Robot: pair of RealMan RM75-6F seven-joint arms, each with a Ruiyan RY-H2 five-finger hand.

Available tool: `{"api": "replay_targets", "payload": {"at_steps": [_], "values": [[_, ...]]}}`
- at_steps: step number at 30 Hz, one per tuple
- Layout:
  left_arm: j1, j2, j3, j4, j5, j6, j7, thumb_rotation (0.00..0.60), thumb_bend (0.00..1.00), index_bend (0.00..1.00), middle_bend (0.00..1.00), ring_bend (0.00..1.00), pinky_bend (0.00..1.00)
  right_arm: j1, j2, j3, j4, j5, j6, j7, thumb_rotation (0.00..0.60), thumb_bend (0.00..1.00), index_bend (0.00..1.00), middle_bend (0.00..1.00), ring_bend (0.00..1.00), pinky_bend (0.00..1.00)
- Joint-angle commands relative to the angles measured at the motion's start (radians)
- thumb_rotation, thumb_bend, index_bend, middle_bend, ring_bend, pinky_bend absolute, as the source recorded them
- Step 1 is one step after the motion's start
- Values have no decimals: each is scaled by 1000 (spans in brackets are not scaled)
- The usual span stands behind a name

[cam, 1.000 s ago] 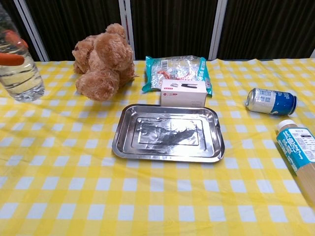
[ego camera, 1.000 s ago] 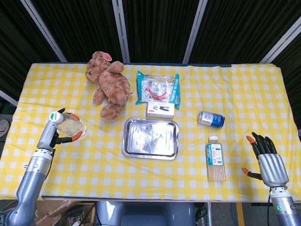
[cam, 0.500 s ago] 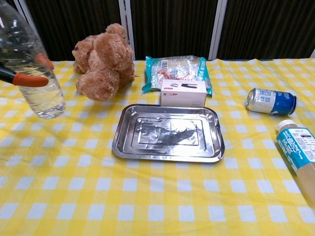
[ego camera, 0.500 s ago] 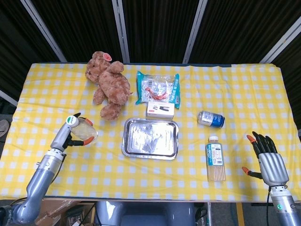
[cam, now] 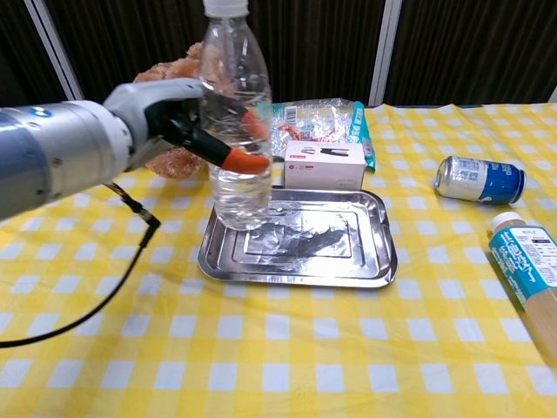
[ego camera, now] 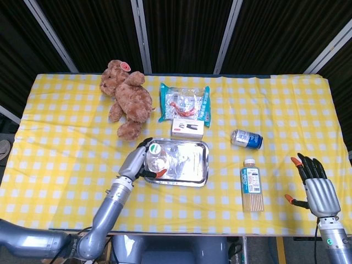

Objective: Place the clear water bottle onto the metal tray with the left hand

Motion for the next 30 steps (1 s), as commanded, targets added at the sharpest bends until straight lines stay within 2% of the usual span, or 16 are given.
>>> {"api": "replay_targets", "payload": {"at_steps": [1,7,13,27,28,30], "values": [[-77,-124,-48,119,-65,2,13,600,406,560,535,35,16,0,1,1,2,3,-1,1,600,50,97,0,0,0],[-108,-220,-71,261,-67,9,-3,600,421,567,546,52,16,-3,6,9,15,23,-7,25,600,49,97,0,0,0],[-94,-232,-84,322,-54,33,-4,600,421,568,541,53,16,-4,7,8,24,28,-11,40,600,49,97,0,0,0],[-85,-297,-70,466,-35,-103,-77,600,419,546,509,53,16,0,0,8,29,30,-20,29,600,49,97,0,0,0],[-84,-299,-67,471,-31,-112,-80,600,406,537,499,53,16,0,0,8,30,29,-19,30,600,50,97,0,0,0],[-79,-299,-64,475,-27,-126,-86,600,308,496,461,45,16,0,0,7,30,27,-19,32,600,50,97,0,0,0]]}}
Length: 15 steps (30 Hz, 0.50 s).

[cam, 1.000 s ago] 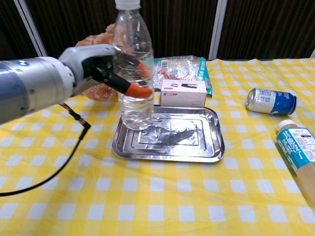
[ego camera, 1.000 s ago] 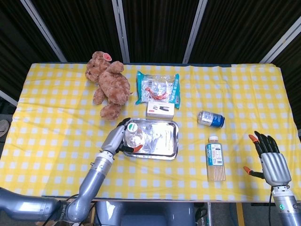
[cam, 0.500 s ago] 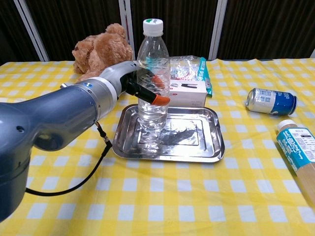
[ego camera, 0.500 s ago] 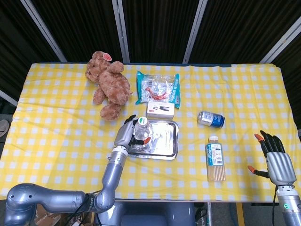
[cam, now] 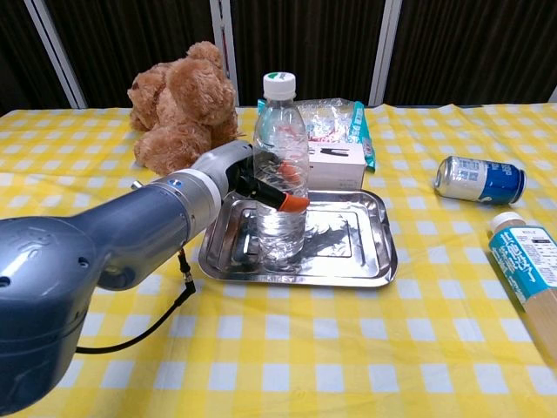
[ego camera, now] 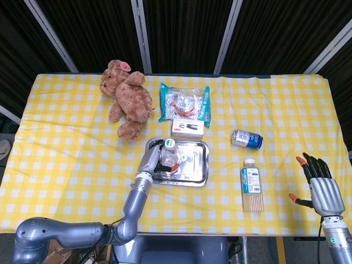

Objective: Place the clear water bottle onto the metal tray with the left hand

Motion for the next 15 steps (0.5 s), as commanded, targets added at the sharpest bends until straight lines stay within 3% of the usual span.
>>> {"api": "replay_targets", "payload": {"at_steps": [1,4,9,15], "values": [[9,0,6,3,11,-21,-10,600,258,471,439,38,15,0,0,-1,0,-1,0,1,600,50,97,0,0,0],[17,19,25,-17,25,-40,1,600,91,306,266,2,4,0,-1,-1,-1,-3,0,0,600,50,97,0,0,0],[46,87,51,-86,72,-72,-5,600,63,139,100,0,0,1,0,-5,-6,-5,-4,-2,600,49,97,0,0,0],[81,150,63,-142,113,-79,-30,600,24,12,7,0,0,2,-1,-6,-11,-5,-7,-11,600,50,97,0,0,0]]}}
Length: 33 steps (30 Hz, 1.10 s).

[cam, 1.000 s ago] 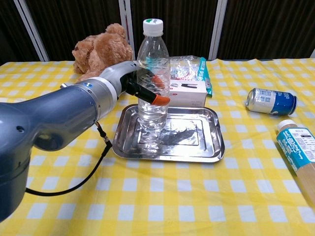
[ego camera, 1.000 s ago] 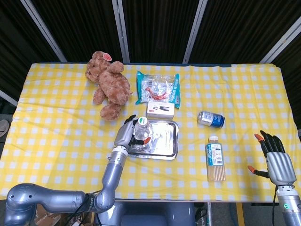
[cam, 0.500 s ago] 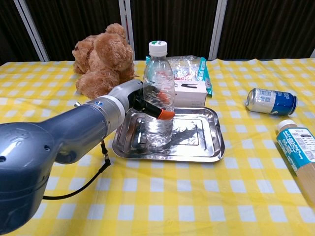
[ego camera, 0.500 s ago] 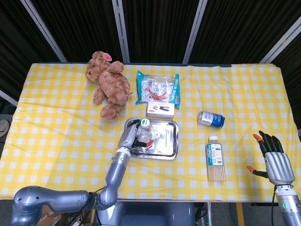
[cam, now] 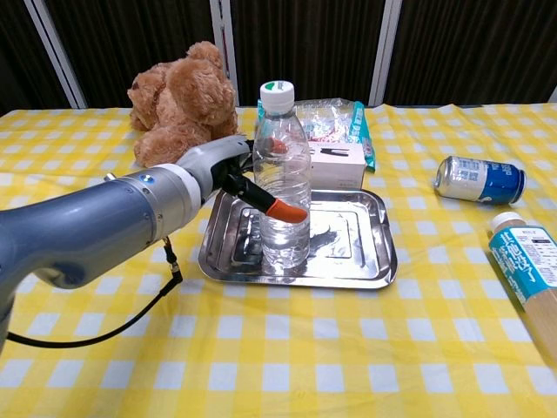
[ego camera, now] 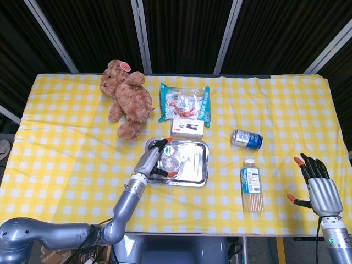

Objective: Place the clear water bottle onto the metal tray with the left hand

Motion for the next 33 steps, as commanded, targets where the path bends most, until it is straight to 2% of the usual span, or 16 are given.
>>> {"api": "replay_targets", "payload": {"at_steps": [1,5,8,12,14,16,19,21,28,33], "values": [[24,35,11,-30,26,-5,-17,600,24,2,1,0,0,0,-1,0,-1,1,-2,-4,600,50,97,0,0,0],[63,107,30,-101,52,-11,-37,600,22,0,0,0,0,1,-2,0,-2,4,-6,-9,600,49,97,0,0,0],[123,224,75,-224,101,-1,-41,600,22,0,11,0,0,2,-2,0,-1,7,-9,-9,600,49,97,0,0,0],[259,489,200,-427,238,81,-6,600,61,18,46,0,0,0,0,-1,-7,4,-3,-13,600,50,97,0,0,0],[337,589,256,-458,330,165,-6,600,84,63,56,0,0,-2,0,-2,-13,-1,2,-20,600,50,97,0,0,0],[400,652,290,-458,383,228,-41,600,117,105,63,0,0,-3,0,-4,-20,-6,6,-27,600,50,97,0,0,0],[489,726,338,-398,473,305,-124,600,137,120,68,0,0,-3,-1,-6,-29,-11,9,-39,600,50,97,0,0,0],[533,740,353,-328,509,357,-155,600,139,123,68,0,0,-1,-2,-6,-30,-10,7,-43,600,50,97,0,0,0],[612,676,343,-104,531,453,-219,600,141,143,70,0,0,3,-10,-4,-19,-7,0,-48,600,49,97,0,0,0],[622,614,342,1,539,448,-192,600,148,152,78,0,0,2,-12,-3,-21,-7,4,-51,600,50,97,0,0,0]]}}
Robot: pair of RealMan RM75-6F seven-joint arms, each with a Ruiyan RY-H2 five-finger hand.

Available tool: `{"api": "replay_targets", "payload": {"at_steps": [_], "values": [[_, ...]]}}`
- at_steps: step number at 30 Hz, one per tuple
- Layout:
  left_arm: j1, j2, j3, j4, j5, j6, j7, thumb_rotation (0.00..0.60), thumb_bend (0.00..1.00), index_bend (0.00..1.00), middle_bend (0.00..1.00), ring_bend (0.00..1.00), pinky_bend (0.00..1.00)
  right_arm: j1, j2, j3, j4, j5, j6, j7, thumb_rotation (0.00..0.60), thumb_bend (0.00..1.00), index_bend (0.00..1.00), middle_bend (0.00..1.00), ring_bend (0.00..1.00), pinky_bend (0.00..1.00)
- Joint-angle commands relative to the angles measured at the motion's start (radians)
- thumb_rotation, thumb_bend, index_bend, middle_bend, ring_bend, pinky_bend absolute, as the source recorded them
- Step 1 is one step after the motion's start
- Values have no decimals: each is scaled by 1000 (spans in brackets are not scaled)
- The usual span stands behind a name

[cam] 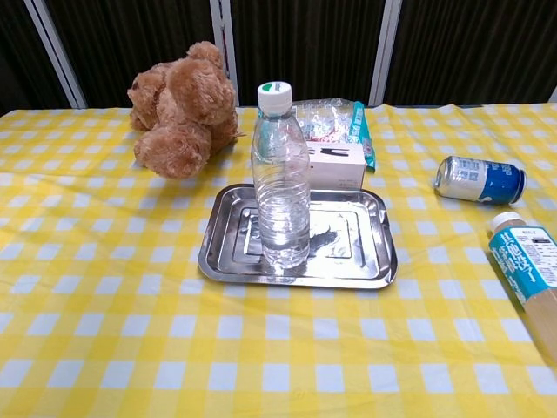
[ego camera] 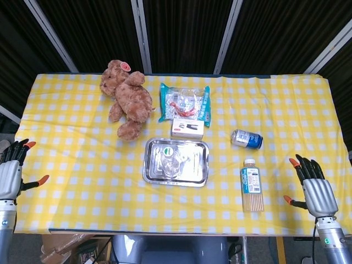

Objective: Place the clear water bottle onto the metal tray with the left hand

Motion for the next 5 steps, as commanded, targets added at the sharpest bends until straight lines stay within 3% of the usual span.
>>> {"api": "replay_targets", "payload": {"at_steps": [1,5], "values": [[20,-52,2,77,12,4,15,600,148,156,81,0,0,-1,1,1,-5,0,2,1,600,50,97,0,0,0],[25,-74,-9,115,27,13,29,600,148,167,86,0,0,1,0,2,-2,8,-5,1,600,50,97,0,0,0]]}}
